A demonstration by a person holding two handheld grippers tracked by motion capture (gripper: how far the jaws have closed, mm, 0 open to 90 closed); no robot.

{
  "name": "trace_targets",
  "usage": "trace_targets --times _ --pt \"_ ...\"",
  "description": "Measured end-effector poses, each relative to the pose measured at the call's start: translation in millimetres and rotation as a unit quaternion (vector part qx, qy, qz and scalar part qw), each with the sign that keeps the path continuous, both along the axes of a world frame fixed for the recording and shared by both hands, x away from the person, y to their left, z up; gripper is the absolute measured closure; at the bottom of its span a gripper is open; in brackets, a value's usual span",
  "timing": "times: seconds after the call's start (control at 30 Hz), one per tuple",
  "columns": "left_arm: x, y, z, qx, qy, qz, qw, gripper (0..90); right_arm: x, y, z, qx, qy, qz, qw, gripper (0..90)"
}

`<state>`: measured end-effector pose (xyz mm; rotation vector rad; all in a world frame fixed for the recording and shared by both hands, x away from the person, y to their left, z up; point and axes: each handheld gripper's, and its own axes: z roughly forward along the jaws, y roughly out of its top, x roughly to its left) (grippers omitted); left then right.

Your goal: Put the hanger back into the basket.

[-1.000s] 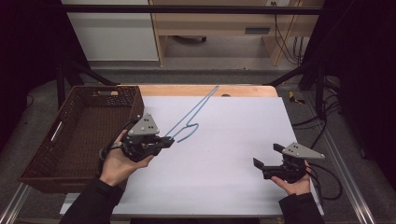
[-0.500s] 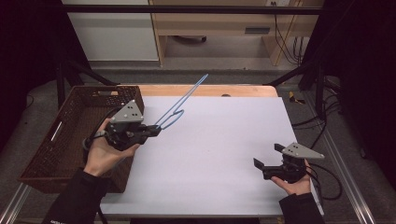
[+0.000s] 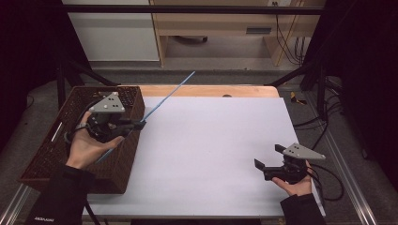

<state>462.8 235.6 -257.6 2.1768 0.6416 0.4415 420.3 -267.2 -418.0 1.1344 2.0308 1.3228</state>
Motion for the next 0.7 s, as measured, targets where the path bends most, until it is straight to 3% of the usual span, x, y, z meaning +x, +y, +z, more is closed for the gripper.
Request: trace_targets --times 0.3,0.7 --pt "6.4 35.0 1.3 0.003 0.002 0.033 0.9995 87.4 0.0 -0.1 0.0 0.000 -0.001 0.000 1.0000 3.0" --pt "1.7 72.6 -5.3 0.000 0.005 0.059 0.9982 87.4 -0.1 -0.4 0.0 -0.003 -0.002 -0.002 1.0000 2.9"
